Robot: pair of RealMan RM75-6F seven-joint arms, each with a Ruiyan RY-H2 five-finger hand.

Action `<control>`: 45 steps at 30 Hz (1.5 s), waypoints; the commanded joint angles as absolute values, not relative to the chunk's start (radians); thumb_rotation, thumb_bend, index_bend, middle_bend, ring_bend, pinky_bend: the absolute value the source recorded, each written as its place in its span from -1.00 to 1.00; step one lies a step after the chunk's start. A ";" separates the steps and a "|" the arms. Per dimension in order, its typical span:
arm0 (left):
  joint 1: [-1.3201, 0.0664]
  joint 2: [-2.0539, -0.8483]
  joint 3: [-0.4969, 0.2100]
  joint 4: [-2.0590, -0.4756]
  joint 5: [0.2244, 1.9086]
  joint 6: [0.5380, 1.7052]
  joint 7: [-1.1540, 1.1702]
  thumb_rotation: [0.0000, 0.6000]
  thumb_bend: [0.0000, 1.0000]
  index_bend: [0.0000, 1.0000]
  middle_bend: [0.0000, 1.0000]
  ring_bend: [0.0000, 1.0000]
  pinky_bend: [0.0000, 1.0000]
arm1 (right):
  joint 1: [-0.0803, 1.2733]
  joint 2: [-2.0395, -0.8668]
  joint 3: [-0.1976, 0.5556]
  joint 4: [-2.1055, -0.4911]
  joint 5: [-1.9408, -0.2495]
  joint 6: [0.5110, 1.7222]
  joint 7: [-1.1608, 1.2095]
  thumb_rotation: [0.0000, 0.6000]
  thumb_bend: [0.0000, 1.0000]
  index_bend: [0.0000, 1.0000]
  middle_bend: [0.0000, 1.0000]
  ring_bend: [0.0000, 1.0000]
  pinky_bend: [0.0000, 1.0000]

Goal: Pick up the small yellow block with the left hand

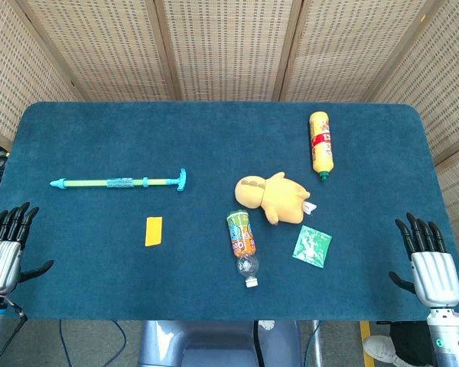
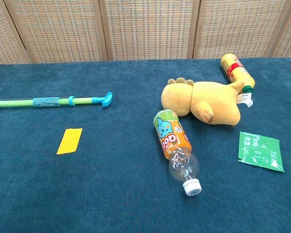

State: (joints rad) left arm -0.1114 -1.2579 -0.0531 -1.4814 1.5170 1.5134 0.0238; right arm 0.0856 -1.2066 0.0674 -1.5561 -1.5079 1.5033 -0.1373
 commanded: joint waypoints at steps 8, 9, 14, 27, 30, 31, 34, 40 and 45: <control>-0.107 -1.250 -0.044 -1.502 1.519 1.509 0.034 1.00 -0.82 -1.00 -1.00 -1.00 -1.00 | 0.082 -1.202 0.064 -1.559 -1.520 1.512 -0.125 1.00 -1.00 -1.00 -1.00 -1.00 -1.00; -0.108 -1.248 -0.043 -1.504 1.520 1.508 0.033 1.00 -0.81 -1.00 -1.00 -1.00 -1.00 | 0.082 -1.202 0.065 -1.558 -1.522 1.514 -0.124 1.00 -1.00 -1.00 -1.00 -1.00 -1.00; -0.111 -1.247 -0.041 -1.509 1.521 1.501 0.035 1.00 -0.81 -1.00 -1.00 -1.00 -1.00 | 0.081 -1.204 0.066 -1.554 -1.523 1.517 -0.122 1.00 -1.00 -1.00 -1.00 -1.00 -1.00; -0.116 -1.266 -0.028 -1.525 1.519 1.476 0.080 1.00 -0.81 -1.00 -1.00 -1.00 -1.00 | 0.083 -1.199 0.067 -1.553 -1.517 1.506 -0.101 1.00 -1.00 -1.00 -1.00 -1.00 -1.00; -0.122 -1.276 -0.023 -1.535 1.526 1.467 0.094 1.00 -0.81 -1.00 -1.00 -1.00 -1.00 | 0.082 -1.198 0.066 -1.556 -1.517 1.505 -0.099 1.00 -1.00 -1.00 -1.00 -1.00 -1.00; -0.125 -1.282 -0.021 -1.538 1.530 1.463 0.098 1.00 -0.80 -1.00 -1.00 -1.00 -1.00 | 0.082 -1.198 0.065 -1.557 -1.517 1.503 -0.099 1.00 -1.00 -1.00 -1.00 -1.00 -1.00; -0.137 -1.300 -0.019 -1.542 1.532 1.442 0.110 1.00 -0.79 -1.00 -1.00 -1.00 -1.00 | 0.083 -1.197 0.065 -1.559 -1.515 1.500 -0.101 1.00 -1.00 -1.00 -1.00 -1.00 -1.00; -0.191 -1.355 -0.026 -1.555 1.506 1.344 0.178 1.00 -0.66 -1.00 -1.00 -1.00 -1.00 | 0.083 -1.191 0.061 -1.565 -1.517 1.494 -0.098 1.00 -1.00 -1.00 -1.00 -1.00 -1.00; -0.245 -1.401 -0.048 -1.581 1.464 1.260 0.240 1.00 -0.39 -1.00 -1.00 -1.00 -1.00 | 0.084 -1.187 0.064 -1.566 -1.510 1.490 -0.085 1.00 -1.00 -1.00 -1.00 -1.00 -1.00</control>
